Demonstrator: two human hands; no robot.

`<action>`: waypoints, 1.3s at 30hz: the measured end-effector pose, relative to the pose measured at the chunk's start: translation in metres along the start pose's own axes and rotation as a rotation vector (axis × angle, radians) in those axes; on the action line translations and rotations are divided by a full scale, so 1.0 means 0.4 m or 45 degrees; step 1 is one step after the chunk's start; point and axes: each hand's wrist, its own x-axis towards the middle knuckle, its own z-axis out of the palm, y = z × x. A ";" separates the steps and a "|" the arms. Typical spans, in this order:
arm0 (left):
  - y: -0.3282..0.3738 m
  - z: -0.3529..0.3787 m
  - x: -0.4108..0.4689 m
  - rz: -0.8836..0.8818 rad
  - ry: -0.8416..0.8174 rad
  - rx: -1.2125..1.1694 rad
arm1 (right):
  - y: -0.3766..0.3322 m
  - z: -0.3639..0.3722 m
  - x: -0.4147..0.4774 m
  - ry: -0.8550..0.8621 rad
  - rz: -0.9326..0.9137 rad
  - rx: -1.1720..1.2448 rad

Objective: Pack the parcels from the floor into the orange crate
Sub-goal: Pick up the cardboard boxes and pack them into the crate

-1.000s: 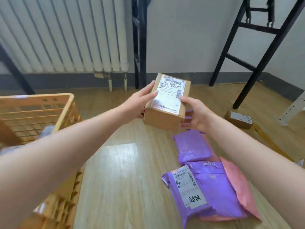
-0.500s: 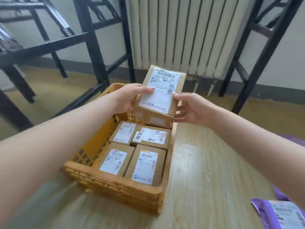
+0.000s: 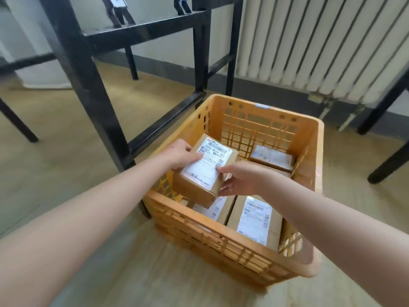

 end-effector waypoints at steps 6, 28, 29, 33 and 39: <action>-0.086 0.043 0.008 -0.115 -0.223 0.148 | 0.060 0.019 0.035 -0.042 0.162 -0.184; 0.122 0.284 -0.019 -0.020 -0.706 0.041 | 0.047 -0.159 -0.128 0.295 0.342 -1.823; 0.124 0.284 -0.019 -0.026 -0.722 0.037 | 0.044 -0.161 -0.134 0.300 0.276 -1.901; 0.156 0.277 -0.024 -0.023 -0.753 0.172 | 0.034 -0.169 -0.148 0.346 -0.033 -2.123; 0.333 0.272 -0.027 0.435 -0.010 0.722 | 0.022 -0.268 -0.215 0.673 -0.693 -1.878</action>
